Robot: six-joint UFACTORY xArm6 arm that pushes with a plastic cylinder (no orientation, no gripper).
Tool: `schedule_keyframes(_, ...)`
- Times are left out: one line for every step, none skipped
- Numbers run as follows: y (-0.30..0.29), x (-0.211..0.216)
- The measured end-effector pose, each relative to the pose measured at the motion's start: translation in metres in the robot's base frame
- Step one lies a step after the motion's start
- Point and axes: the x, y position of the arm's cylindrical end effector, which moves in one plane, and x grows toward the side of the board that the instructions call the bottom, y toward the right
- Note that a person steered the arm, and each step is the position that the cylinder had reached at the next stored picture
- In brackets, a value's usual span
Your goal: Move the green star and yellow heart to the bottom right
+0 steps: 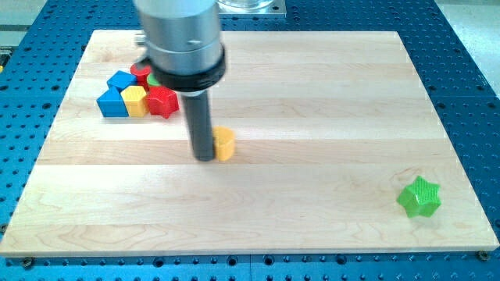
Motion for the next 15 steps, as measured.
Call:
schedule_keyframes(0.084,0.001)
schedule_keyframes(0.043,-0.013)
schedule_keyframes(0.063,-0.051)
schedule_keyframes(0.155,-0.025)
schedule_keyframes(0.196,0.004)
schedule_keyframes(0.146,-0.050)
schedule_keyframes(0.093,-0.051)
schedule_keyframes(0.118,0.013)
schedule_keyframes(0.159,0.047)
schedule_keyframes(0.127,0.051)
schedule_keyframes(0.158,0.065)
schedule_keyframes(0.186,0.079)
schedule_keyframes(0.138,0.095)
schedule_keyframes(0.152,0.118)
schedule_keyframes(0.180,0.118)
